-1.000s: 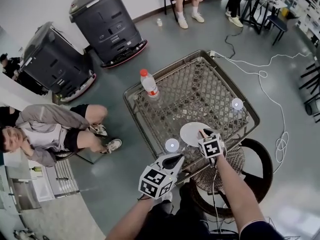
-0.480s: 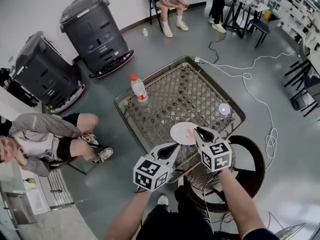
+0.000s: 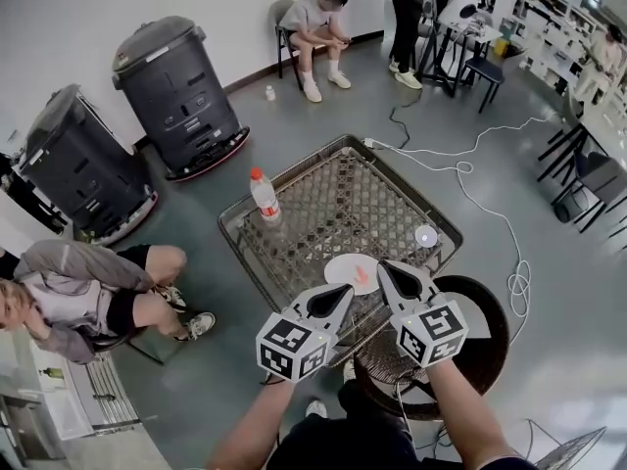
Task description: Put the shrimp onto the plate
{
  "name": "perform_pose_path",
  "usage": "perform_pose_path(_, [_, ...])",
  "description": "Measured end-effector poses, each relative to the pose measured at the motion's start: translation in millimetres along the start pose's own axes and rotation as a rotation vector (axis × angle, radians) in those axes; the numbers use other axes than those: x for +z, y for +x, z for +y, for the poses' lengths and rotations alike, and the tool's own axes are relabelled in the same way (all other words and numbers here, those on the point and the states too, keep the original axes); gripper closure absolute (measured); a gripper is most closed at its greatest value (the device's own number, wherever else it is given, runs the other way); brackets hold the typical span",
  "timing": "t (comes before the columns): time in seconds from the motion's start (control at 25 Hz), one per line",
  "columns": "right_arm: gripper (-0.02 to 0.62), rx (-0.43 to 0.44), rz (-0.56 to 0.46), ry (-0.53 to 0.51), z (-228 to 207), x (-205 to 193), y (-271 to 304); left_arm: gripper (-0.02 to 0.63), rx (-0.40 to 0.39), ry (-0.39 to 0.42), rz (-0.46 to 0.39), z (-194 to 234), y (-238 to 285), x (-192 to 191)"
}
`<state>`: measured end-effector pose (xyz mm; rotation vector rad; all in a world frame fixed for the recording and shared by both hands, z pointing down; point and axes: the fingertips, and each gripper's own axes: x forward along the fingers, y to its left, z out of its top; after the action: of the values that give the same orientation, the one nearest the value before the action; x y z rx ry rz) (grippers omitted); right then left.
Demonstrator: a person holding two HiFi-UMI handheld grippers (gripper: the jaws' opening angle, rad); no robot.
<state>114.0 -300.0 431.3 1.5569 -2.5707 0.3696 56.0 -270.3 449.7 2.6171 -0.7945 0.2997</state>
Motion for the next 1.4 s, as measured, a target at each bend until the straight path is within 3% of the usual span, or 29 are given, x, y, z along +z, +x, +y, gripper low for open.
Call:
perform_pose_path(0.4, [0.592,0.023,-0.104,0.006,14.7,34.9,-13.3,0.597,-0.022,0.031,-0.046,-11.7,-10.7,20.5])
perform_pose_path(1.4, [0.592,0.054,-0.115,-0.007,20.1,42.8,-20.1,0.597,-0.041,0.040,-0.052,-22.2,-5.7,23.5])
